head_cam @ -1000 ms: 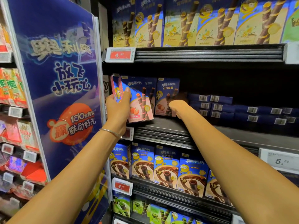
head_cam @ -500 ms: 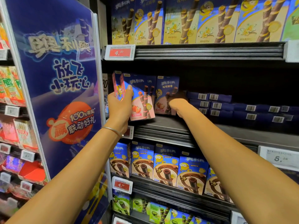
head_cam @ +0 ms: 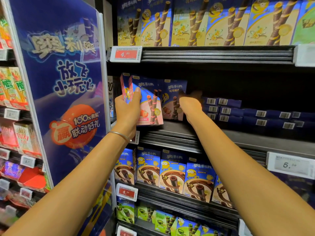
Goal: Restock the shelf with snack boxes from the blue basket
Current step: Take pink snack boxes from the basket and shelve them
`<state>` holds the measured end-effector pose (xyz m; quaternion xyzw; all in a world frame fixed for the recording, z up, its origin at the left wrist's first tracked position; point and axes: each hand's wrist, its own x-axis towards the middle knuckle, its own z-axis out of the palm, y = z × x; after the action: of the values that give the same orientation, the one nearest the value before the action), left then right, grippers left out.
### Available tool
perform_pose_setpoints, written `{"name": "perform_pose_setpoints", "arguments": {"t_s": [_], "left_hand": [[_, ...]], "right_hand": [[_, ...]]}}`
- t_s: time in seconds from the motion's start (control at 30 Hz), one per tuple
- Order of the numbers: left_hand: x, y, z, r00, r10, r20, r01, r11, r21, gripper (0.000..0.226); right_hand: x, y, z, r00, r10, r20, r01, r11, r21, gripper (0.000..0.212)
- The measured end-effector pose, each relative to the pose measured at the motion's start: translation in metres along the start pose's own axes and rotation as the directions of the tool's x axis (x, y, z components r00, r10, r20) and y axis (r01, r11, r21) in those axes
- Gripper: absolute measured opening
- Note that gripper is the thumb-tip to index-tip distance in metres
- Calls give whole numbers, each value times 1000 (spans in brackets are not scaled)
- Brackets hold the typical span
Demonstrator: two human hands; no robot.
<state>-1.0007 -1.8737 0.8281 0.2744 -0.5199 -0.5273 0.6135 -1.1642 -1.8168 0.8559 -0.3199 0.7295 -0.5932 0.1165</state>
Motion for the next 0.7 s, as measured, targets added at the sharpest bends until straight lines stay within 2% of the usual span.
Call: {"name": "perform_pose_setpoints", "arguments": {"t_s": [0.07,0.1,0.13,0.2,0.3,0.43,0.53,0.6,0.7], "left_hand": [[0,-2,4,999,44,28,-44,999,5,31],[-1,-2,7,997,64,36,-64,998,23,27],[-3,-1,10,996,77,40,-77,997,8,26],[-2,-2,14,996,75,39,-74,997,-22,28],[-5,0,19,999,31,36,-29,998,-54,37],[-8,-1,24,998,22,54,-20,999,-34,46],[-4,1,23,995,-22,94,18,999,39,56],[0,-4,21,995,9,101,-13,999,45,44],[6,-15,15,996,72,43,-74,996,56,25]], "right_hand": [[-8,-3,0,978,-88,-188,71,993,-99,46],[-13,-3,-1,965,-139,-224,119,988,-100,47],[-19,-6,0,965,-169,-201,163,986,-43,51],[-30,-8,-2,983,-181,-36,184,980,73,56],[-44,-8,-8,958,-147,248,134,989,69,53],[-54,-4,-18,944,-181,275,174,983,50,24],[-57,-3,-28,939,-165,300,133,983,125,26],[-57,-2,-36,948,-154,280,118,983,144,34],[-51,0,-54,961,-161,226,131,981,142,30]]}}
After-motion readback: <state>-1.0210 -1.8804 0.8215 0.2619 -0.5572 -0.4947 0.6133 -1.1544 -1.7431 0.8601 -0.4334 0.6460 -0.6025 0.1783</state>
